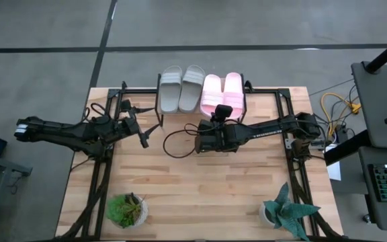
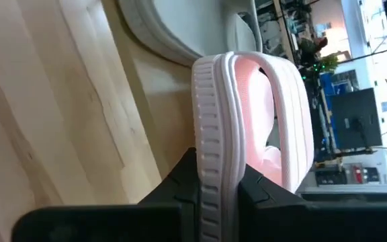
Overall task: Pick and place slides into the shelf
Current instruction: Put the pink slipper onto the shelf
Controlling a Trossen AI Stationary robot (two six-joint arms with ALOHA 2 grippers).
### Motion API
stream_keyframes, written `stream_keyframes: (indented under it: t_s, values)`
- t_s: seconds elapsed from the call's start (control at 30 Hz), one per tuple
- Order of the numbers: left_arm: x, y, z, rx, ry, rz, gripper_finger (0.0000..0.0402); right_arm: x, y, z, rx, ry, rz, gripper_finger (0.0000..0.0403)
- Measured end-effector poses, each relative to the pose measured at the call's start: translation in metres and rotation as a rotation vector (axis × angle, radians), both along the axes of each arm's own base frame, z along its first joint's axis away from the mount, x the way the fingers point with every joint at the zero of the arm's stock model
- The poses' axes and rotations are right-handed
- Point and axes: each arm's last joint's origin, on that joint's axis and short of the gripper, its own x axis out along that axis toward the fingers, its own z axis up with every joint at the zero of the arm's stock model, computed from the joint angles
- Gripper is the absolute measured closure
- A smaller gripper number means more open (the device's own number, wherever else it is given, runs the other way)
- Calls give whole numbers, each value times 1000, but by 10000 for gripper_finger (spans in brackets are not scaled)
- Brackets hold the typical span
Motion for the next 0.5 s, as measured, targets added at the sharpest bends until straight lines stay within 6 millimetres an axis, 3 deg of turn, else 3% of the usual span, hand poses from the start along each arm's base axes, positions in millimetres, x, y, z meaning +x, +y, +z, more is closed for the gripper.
stream_keyframes:
  t_s: [0.5]
  values:
    - [0,0,0,0,0,0,125,12,2,-29,51,114,18,378]
